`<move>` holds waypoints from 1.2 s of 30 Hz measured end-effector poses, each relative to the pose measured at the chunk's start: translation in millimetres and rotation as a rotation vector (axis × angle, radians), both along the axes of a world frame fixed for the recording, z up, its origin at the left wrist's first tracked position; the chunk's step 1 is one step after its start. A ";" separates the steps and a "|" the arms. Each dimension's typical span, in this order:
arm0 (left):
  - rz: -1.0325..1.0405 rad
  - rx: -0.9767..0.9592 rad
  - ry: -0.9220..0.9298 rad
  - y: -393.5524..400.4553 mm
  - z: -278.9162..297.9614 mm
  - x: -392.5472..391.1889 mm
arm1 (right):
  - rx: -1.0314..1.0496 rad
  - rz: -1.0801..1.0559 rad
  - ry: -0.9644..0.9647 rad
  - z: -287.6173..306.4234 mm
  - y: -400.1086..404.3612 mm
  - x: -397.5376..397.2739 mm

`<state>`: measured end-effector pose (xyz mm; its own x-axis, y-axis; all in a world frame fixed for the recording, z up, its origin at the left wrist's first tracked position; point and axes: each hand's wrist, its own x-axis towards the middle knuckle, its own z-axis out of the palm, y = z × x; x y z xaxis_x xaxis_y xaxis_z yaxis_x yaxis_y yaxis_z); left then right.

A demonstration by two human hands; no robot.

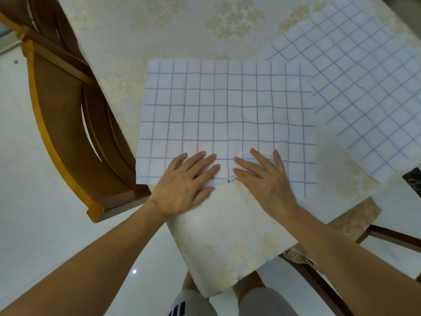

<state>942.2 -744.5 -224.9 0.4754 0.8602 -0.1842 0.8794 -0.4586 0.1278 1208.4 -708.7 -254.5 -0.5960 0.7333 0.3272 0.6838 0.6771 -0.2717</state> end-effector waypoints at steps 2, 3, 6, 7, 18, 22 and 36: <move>0.002 0.007 0.009 0.0 0.3 1.8 | -0.042 -0.025 0.038 2.3 0.1 -2.7; 0.010 0.015 0.007 -0.4 -0.1 3.1 | -0.067 -0.033 0.050 3.2 -0.3 -2.7; 0.029 0.034 -0.026 -2.7 -1.8 4.7 | -0.119 -0.038 0.072 6.3 -3.8 0.2; 0.033 0.031 -0.035 -3.9 -1.2 4.8 | -0.119 -0.034 0.070 8.0 -5.3 1.4; 0.138 0.041 -0.120 -60.8 27.7 27.5 | -0.133 -0.027 -0.133 26.9 -62.4 42.2; 0.113 0.062 -0.074 -90.9 35.6 28.1 | -0.130 -0.043 -0.146 38.0 -86.5 63.4; 0.444 0.022 0.028 -154.4 73.3 43.7 | -0.256 -0.094 -0.105 66.0 -108.5 137.4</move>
<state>985.8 -898.9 -151.6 0.0544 0.9837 -0.1713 0.9947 -0.0383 0.0958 1345.8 -817.3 -188.5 -0.5425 0.8376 0.0641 0.7739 0.5280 -0.3498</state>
